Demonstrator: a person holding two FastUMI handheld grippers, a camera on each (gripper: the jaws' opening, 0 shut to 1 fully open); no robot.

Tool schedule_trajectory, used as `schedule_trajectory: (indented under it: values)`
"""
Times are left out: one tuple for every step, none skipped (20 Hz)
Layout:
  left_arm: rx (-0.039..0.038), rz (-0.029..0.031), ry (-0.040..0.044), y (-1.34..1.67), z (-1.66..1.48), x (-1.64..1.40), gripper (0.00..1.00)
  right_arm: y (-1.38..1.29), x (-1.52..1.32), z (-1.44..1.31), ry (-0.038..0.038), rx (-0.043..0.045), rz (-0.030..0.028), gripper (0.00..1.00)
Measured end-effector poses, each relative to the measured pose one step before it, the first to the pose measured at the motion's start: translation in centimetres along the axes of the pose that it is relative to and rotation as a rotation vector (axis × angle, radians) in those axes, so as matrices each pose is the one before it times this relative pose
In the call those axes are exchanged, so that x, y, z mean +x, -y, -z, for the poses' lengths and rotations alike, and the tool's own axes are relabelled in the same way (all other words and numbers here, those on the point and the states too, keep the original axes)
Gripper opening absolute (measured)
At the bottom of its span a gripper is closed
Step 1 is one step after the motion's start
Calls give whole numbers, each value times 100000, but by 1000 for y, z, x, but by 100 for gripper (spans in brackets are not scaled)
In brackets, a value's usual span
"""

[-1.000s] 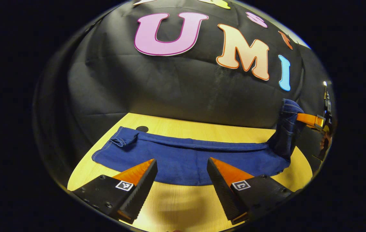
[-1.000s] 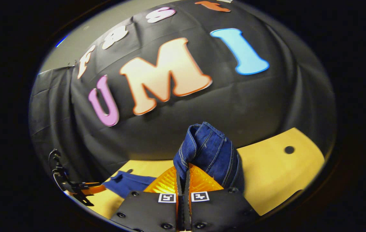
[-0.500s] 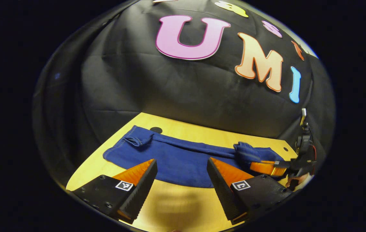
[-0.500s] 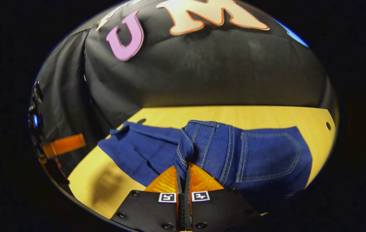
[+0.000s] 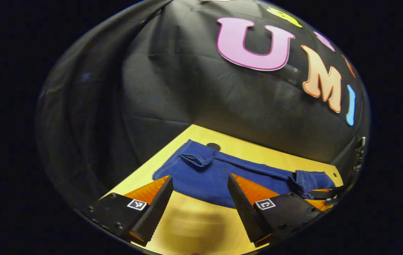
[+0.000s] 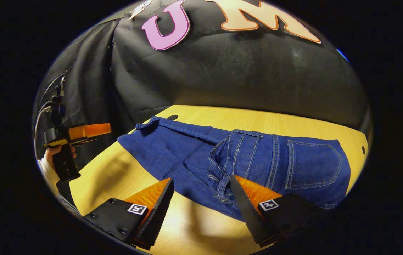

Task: Grasp the waist and the cuffs of the jeans and fold them to make the two legs overlap; first hold the waist and fold one-third of the jeans toward the cuffs, then hold the cuffs and fold the remaining one-third in the same direction to finish folding.

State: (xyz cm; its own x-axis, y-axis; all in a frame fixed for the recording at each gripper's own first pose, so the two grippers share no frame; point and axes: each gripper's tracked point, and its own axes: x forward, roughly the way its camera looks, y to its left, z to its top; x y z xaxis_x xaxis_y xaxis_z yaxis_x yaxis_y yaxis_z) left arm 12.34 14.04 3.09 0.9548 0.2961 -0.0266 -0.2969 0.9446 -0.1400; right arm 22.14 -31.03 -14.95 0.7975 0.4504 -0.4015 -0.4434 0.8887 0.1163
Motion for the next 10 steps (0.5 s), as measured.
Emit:
schedule_trajectory:
  values:
    - [622,-962,-754,-881,19,756,94,-16,-1118,-360,448,2351,-439,98]
    - [639,-548,-1246,-855,198,849,94,55,-1093,-286,335,2423,159,98]
    - [417,-467,-1404,-702,201,990,94,266,-1295,-278,408,2054,471,98]
    - [680,334,-1589,-575,263,1093,94,371,-1399,-270,492,2183,1007,99]
    - [1300,-729,-1341,-660,156,1058,94,301,-1352,-445,1462,1981,1302,98]
    - [1037,-1147,-1603,-892,487,891,95,534,-1518,-747,1624,574,1654,99]
    - [560,19,-1149,-479,150,732,94,820,-1487,-509,1676,-739,2916,99]
    - [633,581,-677,-173,159,488,95,1226,-1109,-668,1670,-1088,3905,98]
    - [1110,495,-762,-114,124,561,95,1181,-974,-515,1071,-264,3441,98]
    - [1893,-29,-1124,-100,329,220,95,1146,-848,-275,592,550,3504,98]
